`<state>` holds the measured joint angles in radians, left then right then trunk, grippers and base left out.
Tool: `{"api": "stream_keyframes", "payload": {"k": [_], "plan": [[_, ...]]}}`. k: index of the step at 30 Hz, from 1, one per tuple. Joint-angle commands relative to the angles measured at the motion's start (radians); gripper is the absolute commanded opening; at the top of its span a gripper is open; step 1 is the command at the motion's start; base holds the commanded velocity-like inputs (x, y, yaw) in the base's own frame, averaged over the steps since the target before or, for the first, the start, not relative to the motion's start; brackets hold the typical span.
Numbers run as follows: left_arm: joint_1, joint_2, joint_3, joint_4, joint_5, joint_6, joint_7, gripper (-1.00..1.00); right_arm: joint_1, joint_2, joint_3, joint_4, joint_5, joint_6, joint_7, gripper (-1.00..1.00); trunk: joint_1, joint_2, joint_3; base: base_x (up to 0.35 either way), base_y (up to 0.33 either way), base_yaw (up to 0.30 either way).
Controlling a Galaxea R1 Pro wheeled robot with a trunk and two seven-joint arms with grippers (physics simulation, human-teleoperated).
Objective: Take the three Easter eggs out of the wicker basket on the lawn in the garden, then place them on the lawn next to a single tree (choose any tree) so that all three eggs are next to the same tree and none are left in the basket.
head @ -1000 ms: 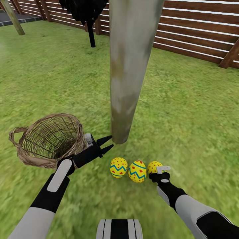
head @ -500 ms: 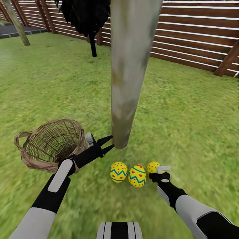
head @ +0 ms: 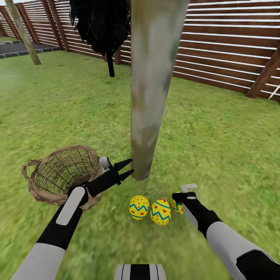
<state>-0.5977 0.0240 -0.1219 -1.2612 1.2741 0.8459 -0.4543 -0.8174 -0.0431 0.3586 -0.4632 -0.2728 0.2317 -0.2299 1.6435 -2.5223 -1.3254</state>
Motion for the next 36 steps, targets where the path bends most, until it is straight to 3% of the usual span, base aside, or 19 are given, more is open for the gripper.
{"api": "stream_keyframes", "payload": {"k": [1,3,5,8,11,15,16,17,20,21,23,25,27,29,31,33,36], "plan": [[-0.001,0.002,-0.001,0.0,0.003,0.002,0.001,1.0,0.0,-0.011,0.007,-0.057,-0.009,0.119,-0.008,1.0,-0.001,0.0,0.003,0.0,0.0,0.0],[-0.001,0.002,0.0,0.0,0.002,0.003,0.005,1.0,0.0,-0.035,0.004,-0.115,-0.013,0.219,-0.007,1.0,-0.001,0.001,0.011,0.0,0.0,0.0],[-0.001,0.001,0.001,-0.001,-0.001,0.003,0.008,1.0,0.0,-0.082,-0.013,-0.171,-0.018,0.317,0.007,1.0,-0.002,0.001,0.019,-0.129,0.0,0.0],[-0.001,0.001,0.0,0.0,-0.001,0.002,0.009,1.0,0.0,-0.091,-0.058,-0.166,-0.022,0.332,0.065,1.0,-0.004,0.002,0.03,-0.316,0.0,0.0],[-0.001,0.001,-0.001,0.001,0.0,0.001,0.01,1.0,0.008,-0.124,-0.064,-0.159,-0.023,0.331,0.095,1.0,-0.005,0.002,0.042,-0.339,0.0,0.0],[0.006,0.007,-0.002,0.001,-0.004,0.004,0.011,1.0,0.012,-0.131,-0.063,-0.158,-0.018,0.33,0.103,1.0,-0.007,0.003,0.057,-0.34,0.0,0.0],[0.028,0.008,-0.002,0.003,-0.007,0.004,0.027,1.0,0.016,-0.135,-0.063,-0.157,-0.016,0.33,0.103,1.0,-0.007,0.004,0.061,-0.34,0.0,0.0],[0.069,0.009,-0.002,0.012,-0.009,0.005,0.075,1.0,0.031,-0.151,-0.063,-0.156,-0.015,0.329,0.103,1.0,-0.008,0.004,0.065,-0.34,0.0,0.0],[0.146,0.013,-0.003,0.017,-0.011,0.007,0.131,1.0,0.061,-0.193,-0.061,-0.108,-0.016,0.324,0.112,1.0,-0.009,0.004,0.077,-0.34,0.0,0.0],[0.177,0.016,-0.007,0.024,-0.02,0.007,0.142,1.0,0.066,-0.196,-0.061,-0.066,-0.013,0.321,0.125,1.0,-0.01,0.005,0.081,-0.34,0.0,0.0],[0.223,0.048,-0.024,0.042,-0.061,0.008,0.161,1.0,0.071,-0.197,-0.059,0.004,-0.009,0.307,0.149,1.0,-0.01,0.005,0.088,-0.34,0.0,0.0],[0.267,0.08,-0.034,0.049,-0.079,0.005,0.165,1.0,0.072,-0.195,-0.058,0.069,-0.005,0.282,0.166,1.0,-0.011,0.006,0.096,-0.34,0.0,0.0],[0.296,0.102,-0.036,0.056,-0.094,0.004,0.168,1.0,0.08,-0.193,-0.058,0.146,-0.003,0.202,0.175,1.0,-0.012,0.006,0.104,-0.254,0.0,0.0],[0.301,0.102,-0.035,0.097,-0.195,0.001,0.166,1.0,0.083,-0.19,-0.057,0.17,0.0,0.141,0.176,1.0,-0.013,0.007,0.111,-0.052,0.0,0.0],[0.301,0.101,-0.034,0.108,-0.251,-0.02,0.164,1.0,0.089,-0.189,-0.056,0.173,0.003,0.105,0.176,1.0,-0.014,0.007,0.115,-0.011,0.0,0.0],[0.302,0.103,-0.034,0.11,-0.263,-0.062,0.163,1.0,0.091,-0.188,-0.046,0.172,0.004,0.092,0.176,1.0,-0.014,0.007,0.115,-0.002,0.0,0.0],[0.302,0.126,-0.026,0.105,-0.266,-0.076,0.163,1.0,0.092,-0.182,0.013,0.172,0.004,0.086,0.176,1.0,-0.014,0.007,0.115,0.0,0.0,0.0]]}}
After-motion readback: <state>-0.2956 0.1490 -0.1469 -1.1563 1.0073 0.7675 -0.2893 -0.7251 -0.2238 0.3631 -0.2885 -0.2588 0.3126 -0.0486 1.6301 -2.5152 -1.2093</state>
